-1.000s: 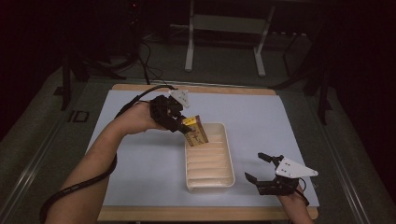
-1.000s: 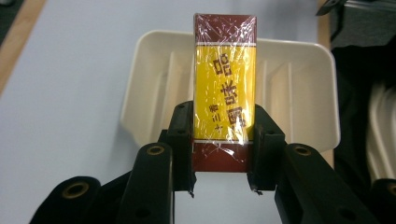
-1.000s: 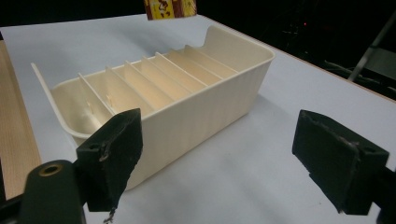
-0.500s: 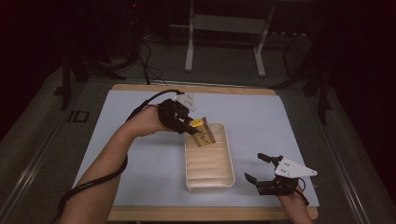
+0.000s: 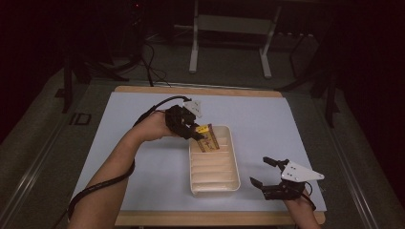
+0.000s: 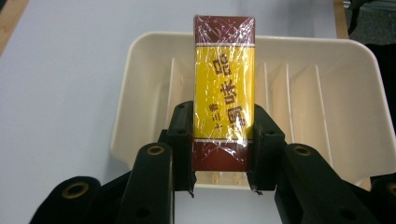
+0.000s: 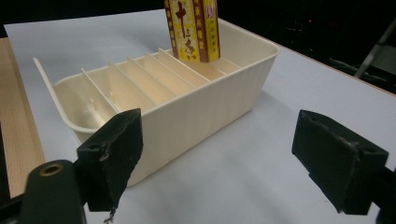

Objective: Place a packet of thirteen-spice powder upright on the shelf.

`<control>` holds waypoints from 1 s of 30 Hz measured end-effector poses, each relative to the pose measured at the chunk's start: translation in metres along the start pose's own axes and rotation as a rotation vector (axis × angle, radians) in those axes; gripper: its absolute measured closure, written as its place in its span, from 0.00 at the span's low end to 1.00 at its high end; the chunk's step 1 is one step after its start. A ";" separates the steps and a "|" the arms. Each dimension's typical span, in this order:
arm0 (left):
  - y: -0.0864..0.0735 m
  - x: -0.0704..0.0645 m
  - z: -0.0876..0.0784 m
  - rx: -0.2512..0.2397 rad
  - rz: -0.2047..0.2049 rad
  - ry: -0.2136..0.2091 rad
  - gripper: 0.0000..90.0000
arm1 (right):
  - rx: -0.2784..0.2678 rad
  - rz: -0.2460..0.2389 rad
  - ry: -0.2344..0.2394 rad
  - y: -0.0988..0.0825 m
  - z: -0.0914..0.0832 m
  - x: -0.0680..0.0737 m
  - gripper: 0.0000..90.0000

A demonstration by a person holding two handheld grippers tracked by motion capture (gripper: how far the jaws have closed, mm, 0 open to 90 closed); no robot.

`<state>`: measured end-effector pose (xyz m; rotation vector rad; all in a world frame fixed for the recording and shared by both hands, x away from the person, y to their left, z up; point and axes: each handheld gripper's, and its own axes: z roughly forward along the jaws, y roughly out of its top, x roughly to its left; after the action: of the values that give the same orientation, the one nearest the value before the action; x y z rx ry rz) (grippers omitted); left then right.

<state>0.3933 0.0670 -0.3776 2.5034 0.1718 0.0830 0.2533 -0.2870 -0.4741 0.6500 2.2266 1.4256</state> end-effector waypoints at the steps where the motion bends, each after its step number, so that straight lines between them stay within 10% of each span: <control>1: 0.000 0.000 0.000 0.000 0.000 0.000 0.75 | 0.000 -0.001 0.001 0.000 0.000 0.000 0.18; 30: 0.007 0.002 0.053 0.197 0.070 -0.017 0.75 | 0.000 0.003 0.008 -0.001 -0.001 0.000 0.18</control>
<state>0.4010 0.0311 -0.4162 2.7064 0.0892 0.0768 0.2528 -0.2880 -0.4746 0.6492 2.2325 1.4327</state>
